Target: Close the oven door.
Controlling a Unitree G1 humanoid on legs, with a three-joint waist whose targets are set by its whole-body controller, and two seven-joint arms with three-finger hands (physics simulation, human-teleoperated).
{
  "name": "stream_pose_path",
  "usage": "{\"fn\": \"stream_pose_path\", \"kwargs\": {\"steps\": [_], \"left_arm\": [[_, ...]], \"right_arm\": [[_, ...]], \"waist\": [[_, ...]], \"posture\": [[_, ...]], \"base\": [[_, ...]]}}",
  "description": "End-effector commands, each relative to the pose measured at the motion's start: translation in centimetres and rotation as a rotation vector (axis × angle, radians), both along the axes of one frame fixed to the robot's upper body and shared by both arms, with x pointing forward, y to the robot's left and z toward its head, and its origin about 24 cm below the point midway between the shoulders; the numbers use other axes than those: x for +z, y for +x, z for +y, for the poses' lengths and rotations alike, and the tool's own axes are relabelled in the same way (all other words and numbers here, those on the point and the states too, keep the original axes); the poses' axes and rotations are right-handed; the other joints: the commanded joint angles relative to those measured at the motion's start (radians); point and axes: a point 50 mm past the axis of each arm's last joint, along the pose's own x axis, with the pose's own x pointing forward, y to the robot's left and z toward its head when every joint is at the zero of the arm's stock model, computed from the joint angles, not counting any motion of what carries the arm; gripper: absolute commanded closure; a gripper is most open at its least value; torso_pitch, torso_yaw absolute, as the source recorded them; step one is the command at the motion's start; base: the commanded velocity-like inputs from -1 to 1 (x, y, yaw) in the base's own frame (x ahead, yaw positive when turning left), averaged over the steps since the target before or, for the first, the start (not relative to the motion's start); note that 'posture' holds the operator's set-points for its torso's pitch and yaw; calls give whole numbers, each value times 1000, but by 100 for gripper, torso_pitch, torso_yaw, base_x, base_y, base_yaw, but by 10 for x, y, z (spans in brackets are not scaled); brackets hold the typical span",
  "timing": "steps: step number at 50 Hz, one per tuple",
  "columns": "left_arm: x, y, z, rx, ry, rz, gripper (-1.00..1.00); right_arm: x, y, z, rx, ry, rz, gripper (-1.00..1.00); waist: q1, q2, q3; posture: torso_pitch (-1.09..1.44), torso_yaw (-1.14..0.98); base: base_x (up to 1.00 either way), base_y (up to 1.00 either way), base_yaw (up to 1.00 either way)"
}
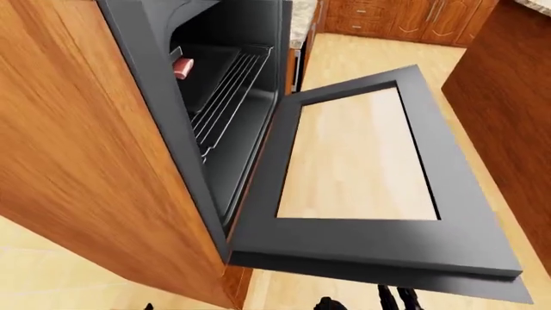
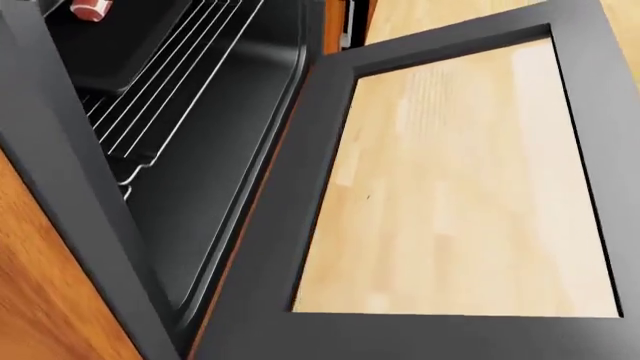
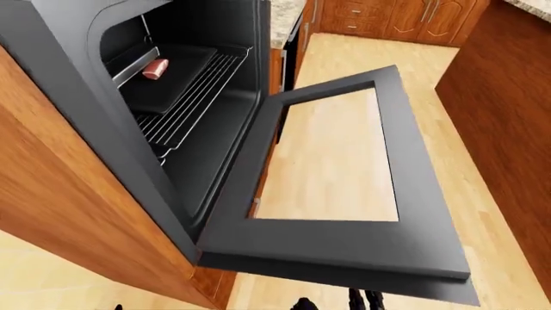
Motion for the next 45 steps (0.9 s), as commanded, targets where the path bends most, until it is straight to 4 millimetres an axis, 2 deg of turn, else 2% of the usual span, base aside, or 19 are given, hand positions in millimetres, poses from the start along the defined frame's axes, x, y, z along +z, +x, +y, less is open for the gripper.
{"fn": "stream_pose_path", "kwargs": {"steps": [1, 8, 13, 18, 20, 26, 28, 29, 31, 32, 34, 35, 36, 37, 38, 39, 40, 41, 45], "left_arm": [[4, 6, 3, 2, -15, -38, -100], [-1, 2, 2, -106, -10, 114, -100], [-2, 1, 2, -94, -9, 134, -100], [0, 5, 3, -238, 115, 149, -100], [-2, 1, 4, -212, 86, 211, -100], [-3, 0, 1, -206, -1, 209, -100], [-3, 1, 0, -207, -3, 194, -100], [-3, 1, 0, -204, -8, 187, -100], [-3, 2, 0, -198, -12, 180, -100], [-3, 2, -1, -199, -20, 178, -100], [-3, 2, -1, -198, -36, 176, -100], [-3, 2, -2, -200, -41, 172, -100], [-3, 2, -2, -201, -44, 172, -100], [-3, 3, -2, -214, -43, 167, -100], [-3, 3, -2, -211, -46, 168, -100], [-3, 3, -3, -218, -52, 166, -100], [-3, 3, -3, -213, -55, 164, -100], [-3, 4, -4, -236, -58, 161, -100], [-2, 4, -3, -233, -39, 156, -100]], "right_arm": [[3, 2, -5, -4, -22, -22, -100], [3, 1, -5, -7, -22, -24, -100], [2, -2, -5, -10, -23, -9, -100], [2, -2, -6, -11, -24, -10, -100], [2, -1, -5, -10, -24, -10, -100], [2, -2, -5, -11, -20, -7, -100], [2, -2, -5, -11, -20, -7, -100], [2, -3, -5, -12, -20, -7, -100], [2, -3, -5, -11, -20, -7, -100], [2, -3, -5, -10, -20, -7, -100], [2, -3, -5, -10, -21, -6, -100], [1, -3, -5, -9, -21, -6, -100], [1, -3, -5, -9, -21, -6, -100], [1, -3, -5, -9, -21, -5, -100], [1, -3, -5, -9, -21, -5, -100], [2, -3, -5, -7, -23, -5, -100], [2, -3, -5, -7, -23, -5, -100], [2, -3, -5, -7, -23, -6, -100], [2, -3, -5, -7, -24, -6, -100]], "waist": [[-2, 13, -6], [0, 5, 1], [-2, -8, 12], [-10, -13, 19], [-14, -15, 19], [-15, -2, 16], [-16, 13, 10], [-15, 11, 9], [-14, -25, 23], [-20, 24, -23], [-17, 14, -51], [-36, 7, -50], [-40, -14, -40], [-71, -19, -13], [-68, -25, 15], [-66, -7, 27], [-60, 37, 19], [-41, 9, 26], [-25, -31, 20]], "posture": [[0, 0], [0, 0], [0, 0], [0, 0], [0, 0], [0, 0], [0, 0], [0, 0], [0, 0], [0, 0], [0, 0], [0, 0], [0, 0], [0, 0], [0, 0], [0, 0], [0, 0], [0, 0], [0, 0]], "base": [[0, 0, 0], [0, 0, 0], [0, 0, 0], [0, 0, 0], [0, 0, 0], [0, 0, 0], [0, 0, 0], [0, 0, 0], [0, 0, 0], [0, 0, 0], [0, 0, 0], [0, 0, 0], [0, 0, 0], [0, 0, 0], [0, 0, 0], [0, 0, 0], [0, 0, 0], [0, 0, 0], [0, 0, 0]]}}
